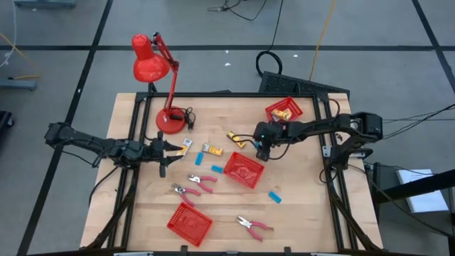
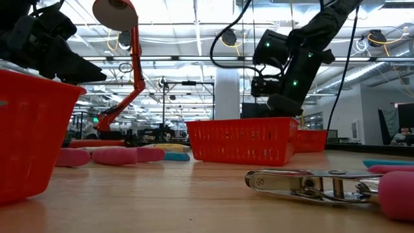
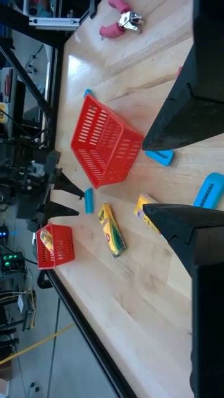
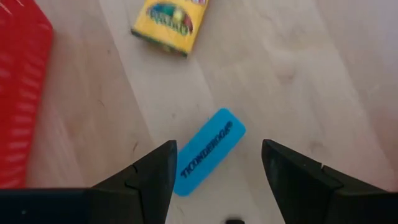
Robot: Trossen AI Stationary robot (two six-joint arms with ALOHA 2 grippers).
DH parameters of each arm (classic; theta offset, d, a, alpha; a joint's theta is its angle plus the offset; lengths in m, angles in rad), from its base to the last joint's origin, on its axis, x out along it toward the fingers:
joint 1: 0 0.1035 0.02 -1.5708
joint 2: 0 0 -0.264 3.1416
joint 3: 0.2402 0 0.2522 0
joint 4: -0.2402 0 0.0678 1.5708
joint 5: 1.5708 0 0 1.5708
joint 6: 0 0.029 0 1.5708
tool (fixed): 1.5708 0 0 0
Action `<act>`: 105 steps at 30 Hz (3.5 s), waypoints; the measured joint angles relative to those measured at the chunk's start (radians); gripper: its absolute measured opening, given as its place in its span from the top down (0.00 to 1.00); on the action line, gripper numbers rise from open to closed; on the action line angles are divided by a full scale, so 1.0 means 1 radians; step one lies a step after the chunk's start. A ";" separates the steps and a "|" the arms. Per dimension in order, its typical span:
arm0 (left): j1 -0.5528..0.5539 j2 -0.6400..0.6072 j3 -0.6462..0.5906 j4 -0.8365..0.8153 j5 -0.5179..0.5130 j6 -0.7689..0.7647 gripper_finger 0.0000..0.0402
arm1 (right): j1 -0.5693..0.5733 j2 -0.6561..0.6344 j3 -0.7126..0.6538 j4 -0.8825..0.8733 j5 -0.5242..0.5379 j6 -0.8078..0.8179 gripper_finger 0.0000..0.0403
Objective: Pick & Place School Supplies
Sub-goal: Put the blue eraser into the middle red bin
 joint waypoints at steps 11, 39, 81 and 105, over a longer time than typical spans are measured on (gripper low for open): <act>0.000 0.000 0.000 0.002 0.000 0.000 0.62 | 0.007 0.088 0.002 0.042 -0.040 -0.004 0.47; 0.000 0.000 0.000 0.004 -0.002 -0.001 0.62 | 0.070 -0.014 -0.003 0.080 0.033 -0.066 0.89; 0.000 0.000 0.000 0.027 -0.002 -0.005 0.62 | 0.391 -0.034 0.006 0.252 -0.020 0.124 0.74; 0.000 0.011 0.000 0.025 0.002 -0.005 0.62 | 0.559 -0.204 0.009 -0.082 0.197 0.376 0.47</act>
